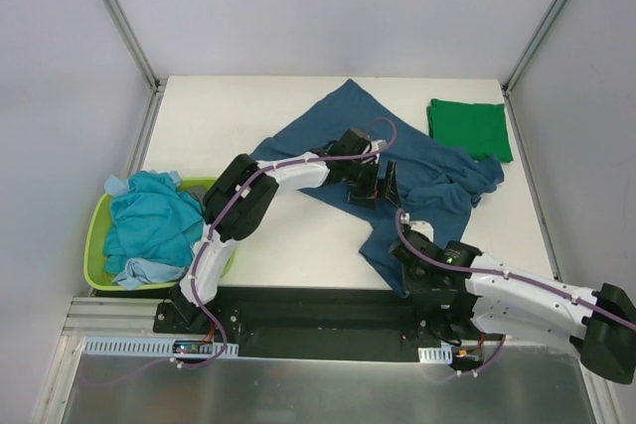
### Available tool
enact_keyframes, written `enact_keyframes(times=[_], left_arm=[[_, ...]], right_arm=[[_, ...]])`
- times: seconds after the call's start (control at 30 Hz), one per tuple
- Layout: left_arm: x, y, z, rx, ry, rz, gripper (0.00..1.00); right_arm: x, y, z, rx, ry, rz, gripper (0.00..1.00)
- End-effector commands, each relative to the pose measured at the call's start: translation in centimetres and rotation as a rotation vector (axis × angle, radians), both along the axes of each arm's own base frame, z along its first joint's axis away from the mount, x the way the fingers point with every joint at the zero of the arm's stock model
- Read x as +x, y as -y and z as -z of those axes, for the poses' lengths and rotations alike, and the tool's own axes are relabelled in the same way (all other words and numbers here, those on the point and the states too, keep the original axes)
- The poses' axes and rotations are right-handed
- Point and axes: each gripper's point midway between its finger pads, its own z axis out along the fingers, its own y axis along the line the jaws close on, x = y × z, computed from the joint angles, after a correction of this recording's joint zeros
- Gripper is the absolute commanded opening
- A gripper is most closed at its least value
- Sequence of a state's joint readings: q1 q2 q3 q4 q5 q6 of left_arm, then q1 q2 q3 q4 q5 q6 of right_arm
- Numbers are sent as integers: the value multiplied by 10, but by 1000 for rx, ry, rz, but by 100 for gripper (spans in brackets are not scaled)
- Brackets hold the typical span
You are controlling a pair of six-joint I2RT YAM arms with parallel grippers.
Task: Fold and stack the t-shirts
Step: Flatten out the tshirt
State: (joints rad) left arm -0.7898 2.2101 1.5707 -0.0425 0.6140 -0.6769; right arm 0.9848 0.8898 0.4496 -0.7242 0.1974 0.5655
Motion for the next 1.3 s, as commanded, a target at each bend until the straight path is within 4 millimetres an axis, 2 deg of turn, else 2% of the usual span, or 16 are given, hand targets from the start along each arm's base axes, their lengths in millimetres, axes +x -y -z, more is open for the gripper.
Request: enact_keyframes(times=[0.0, 0.1, 0.17, 0.23, 0.27, 0.4, 0.53, 0.63, 0.77, 0.93, 1.1, 1.2, 1.27], left_arm=[[22, -16, 24, 114, 27, -99, 99], [28, -23, 30, 157, 44, -123, 99], [29, -25, 30, 153, 34, -121, 99], [28, -26, 28, 147, 37, -108, 99], [28, -27, 27, 144, 39, -103, 99], [21, -22, 11, 91, 45, -45, 99], [15, -18, -15, 30, 83, 9, 99], [16, -17, -40, -7, 136, 27, 99], [24, -20, -63, -37, 187, 18, 99], [31, -36, -76, -39, 210, -16, 99], [45, -81, -73, 11, 216, -114, 99], [54, -119, -65, 68, 224, -204, 99], [59, -148, -61, 116, 242, -279, 99]], right_arm=[[-14, 14, -4, -53, -10, 25, 8], [-21, 3, -7, -27, -3, -49, 8], [-24, -5, -10, -11, 3, -99, 13], [-26, -13, -14, 7, 9, -131, 31], [-25, -17, -16, 19, 12, -144, 47], [-13, -31, -32, 76, 82, -137, 64], [13, -30, -56, 122, 230, -51, 99], [28, -34, -76, 176, 323, -46, 97], [31, -43, -97, 243, 369, -105, 96], [41, -34, -84, 223, 326, 0, 97], [62, -31, -60, 237, 195, 93, 97], [77, -28, -45, 237, 123, 118, 97], [92, -17, -37, 187, 101, 139, 97]])
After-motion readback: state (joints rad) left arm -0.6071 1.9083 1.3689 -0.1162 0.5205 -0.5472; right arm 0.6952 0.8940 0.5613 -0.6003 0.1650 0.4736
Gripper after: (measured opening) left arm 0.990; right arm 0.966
